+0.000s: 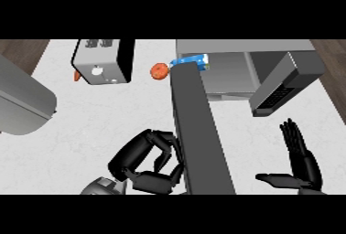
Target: Pick up the milk, place it into the microwave and close the microwave
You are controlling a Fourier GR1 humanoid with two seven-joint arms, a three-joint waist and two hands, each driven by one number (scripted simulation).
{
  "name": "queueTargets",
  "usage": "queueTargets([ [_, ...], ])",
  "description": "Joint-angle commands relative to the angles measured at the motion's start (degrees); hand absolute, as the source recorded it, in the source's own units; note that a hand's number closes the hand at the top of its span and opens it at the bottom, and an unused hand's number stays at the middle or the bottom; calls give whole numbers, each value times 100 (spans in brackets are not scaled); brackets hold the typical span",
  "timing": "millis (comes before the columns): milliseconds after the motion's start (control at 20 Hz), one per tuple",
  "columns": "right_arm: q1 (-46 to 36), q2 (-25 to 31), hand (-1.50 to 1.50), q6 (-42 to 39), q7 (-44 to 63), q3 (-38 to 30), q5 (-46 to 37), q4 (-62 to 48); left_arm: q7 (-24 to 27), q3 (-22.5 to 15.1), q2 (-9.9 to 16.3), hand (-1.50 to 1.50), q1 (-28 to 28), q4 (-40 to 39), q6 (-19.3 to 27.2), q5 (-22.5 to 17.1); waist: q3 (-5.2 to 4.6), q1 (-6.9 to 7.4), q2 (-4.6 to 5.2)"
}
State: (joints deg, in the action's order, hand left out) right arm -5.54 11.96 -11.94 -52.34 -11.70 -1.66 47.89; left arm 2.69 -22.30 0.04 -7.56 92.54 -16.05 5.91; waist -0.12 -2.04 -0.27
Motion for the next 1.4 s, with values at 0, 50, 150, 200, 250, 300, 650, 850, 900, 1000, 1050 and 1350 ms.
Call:
queueTargets([
  [0,512,256,-150,-358,143,39,159,896,310,-664,-4,150,-553,-1176,587,322,0,-22,21],
  [50,757,209,-150,-395,27,135,117,1048,649,-702,-4,150,-798,-1676,909,289,-1,-48,31],
  [150,838,440,-150,-487,247,143,148,1419,887,-964,-4,150,-838,-2234,1235,138,-3,-55,40],
  [200,905,407,-150,-339,181,244,18,1601,1111,-907,-4,150,-1060,-2658,1369,170,-6,-105,52],
  [250,1258,163,-150,-404,132,310,176,1971,1281,-1230,-3,150,-942,-2717,1673,301,-5,-98,34],
  [300,1439,293,-150,-619,114,321,252,2151,1183,-1443,-3,150,-1226,-2817,1948,221,-5,-143,35],
  [650,1549,570,-150,-1305,824,358,1020,3217,2230,-2180,-3,150,-1768,-3730,3262,-1158,-18,-334,79],
  [850,1696,609,-150,-1299,1317,493,1260,4061,2516,-2555,-3,150,-1912,-4250,3546,-1615,-26,-419,92],
  [900,1722,634,-150,-1332,1262,521,1240,4011,2405,-2523,-3,150,-2230,-4336,3487,-1905,-22,-468,116],
  [1000,1674,730,-150,-1393,1340,437,1424,4185,2304,-2708,-3,150,-2475,-4432,3534,-2133,-21,-554,132],
  [1050,1879,633,-150,-1344,1258,612,1266,4342,2115,-2898,-3,150,-2445,-4285,3663,-2342,-20,-615,125],
  [1350,1553,842,-150,-1656,1728,700,1701,4651,2474,-3103,-2,150,-2675,-4017,4061,-3059,-33,-805,213],
])
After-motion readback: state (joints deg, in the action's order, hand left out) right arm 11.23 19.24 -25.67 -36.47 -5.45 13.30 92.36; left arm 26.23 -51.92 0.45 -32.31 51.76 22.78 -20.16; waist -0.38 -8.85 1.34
